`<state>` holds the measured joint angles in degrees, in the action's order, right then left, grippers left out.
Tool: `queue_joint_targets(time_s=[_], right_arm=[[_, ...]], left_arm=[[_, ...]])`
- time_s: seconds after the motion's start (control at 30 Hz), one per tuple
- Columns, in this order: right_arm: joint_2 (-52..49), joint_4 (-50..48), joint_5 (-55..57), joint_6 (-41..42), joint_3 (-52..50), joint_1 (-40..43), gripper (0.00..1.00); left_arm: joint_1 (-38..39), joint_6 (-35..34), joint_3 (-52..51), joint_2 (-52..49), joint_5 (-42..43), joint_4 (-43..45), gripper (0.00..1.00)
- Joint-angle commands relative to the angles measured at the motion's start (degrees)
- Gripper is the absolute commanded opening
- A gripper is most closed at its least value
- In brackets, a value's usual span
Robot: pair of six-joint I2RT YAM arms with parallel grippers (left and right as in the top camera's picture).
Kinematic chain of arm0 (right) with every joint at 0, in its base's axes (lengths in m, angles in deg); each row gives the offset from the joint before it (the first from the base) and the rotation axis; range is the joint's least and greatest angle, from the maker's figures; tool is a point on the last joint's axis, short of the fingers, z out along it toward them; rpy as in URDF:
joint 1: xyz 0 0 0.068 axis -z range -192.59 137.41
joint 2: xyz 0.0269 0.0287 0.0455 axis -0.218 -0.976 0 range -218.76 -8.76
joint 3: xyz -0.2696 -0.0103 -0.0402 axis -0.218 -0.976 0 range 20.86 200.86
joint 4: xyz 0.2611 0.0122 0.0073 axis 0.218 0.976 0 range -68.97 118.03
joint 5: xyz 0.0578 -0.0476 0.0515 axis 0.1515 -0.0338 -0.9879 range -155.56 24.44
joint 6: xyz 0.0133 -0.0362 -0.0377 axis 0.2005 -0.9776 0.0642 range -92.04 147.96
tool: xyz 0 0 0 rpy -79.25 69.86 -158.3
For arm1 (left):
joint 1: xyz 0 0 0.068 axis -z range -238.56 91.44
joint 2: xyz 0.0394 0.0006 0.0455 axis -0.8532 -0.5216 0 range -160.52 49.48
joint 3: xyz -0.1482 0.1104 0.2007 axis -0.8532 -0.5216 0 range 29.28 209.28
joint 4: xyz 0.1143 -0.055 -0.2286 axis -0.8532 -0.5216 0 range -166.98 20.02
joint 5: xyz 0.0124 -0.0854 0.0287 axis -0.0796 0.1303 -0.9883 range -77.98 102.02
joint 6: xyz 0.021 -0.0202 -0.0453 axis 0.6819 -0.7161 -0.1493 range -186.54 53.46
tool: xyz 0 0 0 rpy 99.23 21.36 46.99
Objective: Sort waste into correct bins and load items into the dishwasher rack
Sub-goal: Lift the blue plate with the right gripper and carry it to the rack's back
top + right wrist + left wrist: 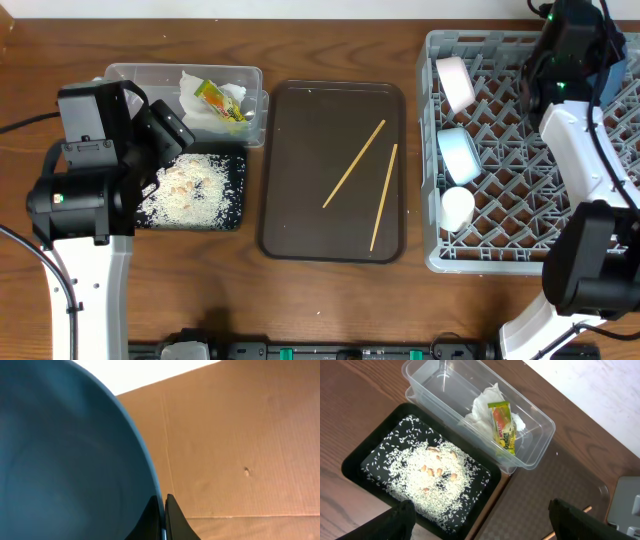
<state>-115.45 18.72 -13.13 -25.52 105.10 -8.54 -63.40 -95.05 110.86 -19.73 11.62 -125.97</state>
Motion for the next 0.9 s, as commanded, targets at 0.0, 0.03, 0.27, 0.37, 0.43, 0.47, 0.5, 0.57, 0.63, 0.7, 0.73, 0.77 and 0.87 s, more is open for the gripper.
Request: queue_joint_targets(time_s=[0.0, 0.03, 0.27, 0.37, 0.43, 0.47, 0.5, 0.57, 0.63, 0.7, 0.73, 0.77, 0.87], right_arm=[[-0.2, -0.2, -1.5, -2.3, 0.5, 0.3, 0.01], [-0.3, 0.1, -2.0, -2.3, 0.4, 0.3, 0.01], [-0.4, 4.2, -5.9, -2.3, 0.4, -0.8, 0.04], [-0.4, 5.7, -6.2, -2.3, 0.4, -1.7, 0.19], [-0.4, 6.1, -6.3, -2.0, 0.4, -2.4, 0.27], [-0.4, 6.1, -6.3, -1.5, 0.4, -2.7, 0.3], [-0.4, 6.1, -6.4, -0.9, 0.4, -3.0, 0.33], [-0.4, 6.0, -6.4, 0.4, 0.4, -3.3, 0.42], [-0.4, 5.9, -6.5, 2.8, 0.4, -3.4, 0.5], [-0.4, 5.9, -6.9, 5.5, 0.4, -3.4, 0.58], [-0.4, 5.9, -6.9, 6.4, 0.4, -3.4, 0.63], [-0.4, 5.8, -6.9, 7.0, 0.4, -3.4, 0.67], [0.3, 5.8, -7.0, 8.4, 0.5, -3.6, 0.77]], left_arm=[[-0.3, -0.1, 1.1, -0.1, -0.7, -0.2, 0.87], [-0.3, -0.1, 1.1, -0.1, -0.7, -0.2, 0.88], [-0.3, -0.1, 1.1, -0.2, -0.7, -0.2, 0.88], [-0.3, -0.1, 1.1, -0.3, -0.7, -0.2, 0.88], [-0.3, -0.1, 1.1, -0.3, -0.7, -0.2, 0.88], [-0.3, -0.1, 1.1, -0.3, -0.7, -0.2, 0.88], [-0.3, -0.1, 1.1, -0.3, -0.7, -0.2, 0.87], [-0.3, -0.1, 1.1, -0.4, -0.7, -0.2, 0.88], [-0.3, -0.1, 1.1, -0.4, -0.7, -0.2, 0.88], [-0.3, -0.1, 1.1, -0.4, -0.7, -0.2, 0.88], [-0.3, -0.1, 1.1, -0.4, -0.7, -0.2, 0.88], [-0.3, -0.1, 1.1, -0.4, -0.7, -0.2, 0.87], [-0.3, -0.1, 1.1, -0.4, -0.7, -0.2, 0.88]])
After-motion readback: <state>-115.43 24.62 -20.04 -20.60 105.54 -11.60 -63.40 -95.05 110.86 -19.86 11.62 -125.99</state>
